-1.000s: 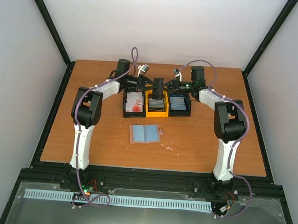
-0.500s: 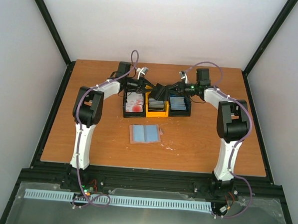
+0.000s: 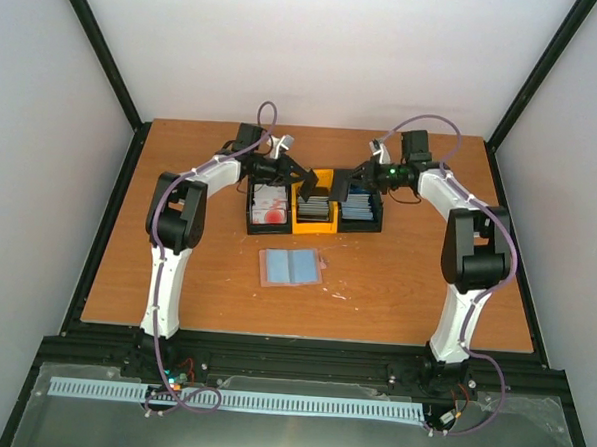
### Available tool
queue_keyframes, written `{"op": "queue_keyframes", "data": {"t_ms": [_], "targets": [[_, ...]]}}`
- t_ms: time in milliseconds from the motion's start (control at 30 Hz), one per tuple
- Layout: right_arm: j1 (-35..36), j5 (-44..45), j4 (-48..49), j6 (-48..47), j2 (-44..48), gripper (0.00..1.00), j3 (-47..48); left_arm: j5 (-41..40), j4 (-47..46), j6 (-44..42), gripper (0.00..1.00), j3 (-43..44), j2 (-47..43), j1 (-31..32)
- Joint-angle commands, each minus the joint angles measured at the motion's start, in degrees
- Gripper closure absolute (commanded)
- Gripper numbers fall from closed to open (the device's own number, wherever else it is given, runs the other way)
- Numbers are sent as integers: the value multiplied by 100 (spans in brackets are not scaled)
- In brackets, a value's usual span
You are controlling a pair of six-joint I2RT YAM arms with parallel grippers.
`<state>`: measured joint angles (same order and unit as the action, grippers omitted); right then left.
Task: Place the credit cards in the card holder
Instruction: Place the credit card in the storage box, then adjust the card holder at the center of the board.
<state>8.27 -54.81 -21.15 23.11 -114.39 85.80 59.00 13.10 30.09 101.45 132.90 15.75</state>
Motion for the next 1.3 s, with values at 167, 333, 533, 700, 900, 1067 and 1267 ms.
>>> {"op": "queue_keyframes", "data": {"t_ms": [167, 333, 533, 700, 900, 1067, 1267], "targets": [[-27, 157, -185, -69, 547, 97, 157, -781, 769, -260, 66, 544, -362, -28], [-6, 194, -279, -98, 709, 97, 125, -1447, 1353, -536, 58, 902, -555, -19], [196, 177, -7, 238, 937, 97, -114, -2080, 1556, -893, 48, 671, -1287, -19], [497, 417, 198, 536, 1228, 97, -507, -2508, 1256, -1076, 34, -593, -2481, -23], [806, 769, 377, 536, 1937, 97, -1340, -3203, 469, -1268, 22, -2901, -4459, -19], [1083, 697, 373, 344, 2199, 97, -1890, -4158, 320, -1008, 0, -4035, -5614, -27], [1261, 662, 334, 395, 2098, 97, -2186, -4725, 494, -746, 0, -4642, -6282, -187]]}}
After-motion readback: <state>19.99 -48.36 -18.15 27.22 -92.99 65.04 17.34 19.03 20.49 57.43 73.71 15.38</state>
